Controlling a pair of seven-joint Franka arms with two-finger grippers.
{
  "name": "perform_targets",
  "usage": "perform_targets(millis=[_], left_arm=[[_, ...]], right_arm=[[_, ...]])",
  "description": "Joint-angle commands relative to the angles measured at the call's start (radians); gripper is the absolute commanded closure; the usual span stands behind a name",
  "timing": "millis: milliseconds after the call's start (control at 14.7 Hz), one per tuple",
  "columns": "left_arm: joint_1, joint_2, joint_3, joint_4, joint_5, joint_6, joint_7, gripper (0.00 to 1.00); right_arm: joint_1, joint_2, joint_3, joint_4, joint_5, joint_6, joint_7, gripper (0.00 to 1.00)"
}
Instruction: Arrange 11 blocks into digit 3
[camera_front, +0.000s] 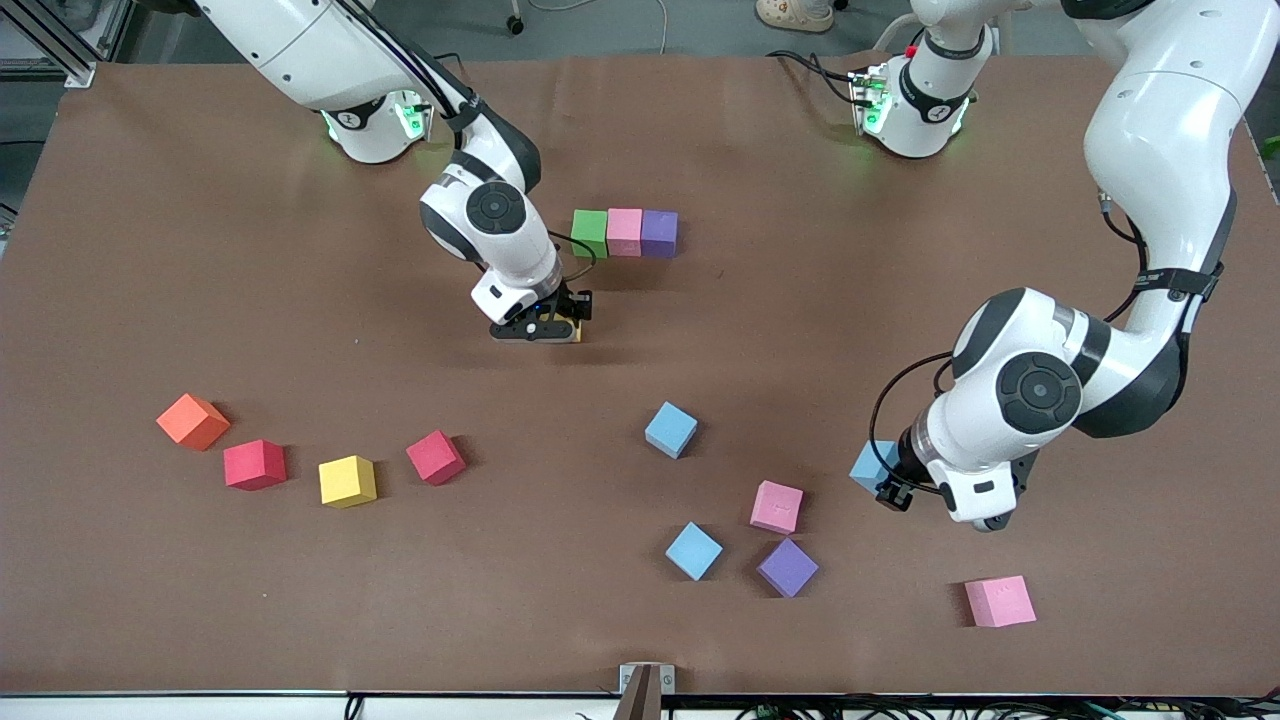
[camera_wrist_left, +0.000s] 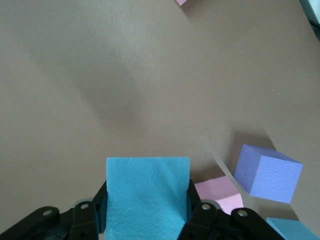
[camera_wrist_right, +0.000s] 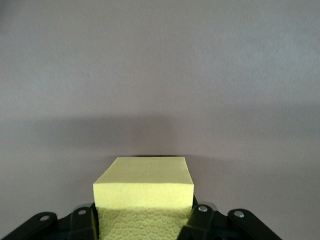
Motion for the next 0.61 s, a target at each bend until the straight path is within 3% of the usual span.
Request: perform_targets(millis=[0, 543], left_arm=[[-0.008, -0.027, -0.014, -0.015, 0.001, -0.016, -0.039, 0.85], [-0.110, -0.028, -0.020, -0.015, -0.002, -0.017, -0.085, 0.85]], right_arm=[[0.020, -0.052, 0.009, -0.061, 0.022, 0.013, -0.009, 0.99], [0.063, -0.063, 0.008, -0.063, 0.022, 0.010, 0.003, 0.99]])
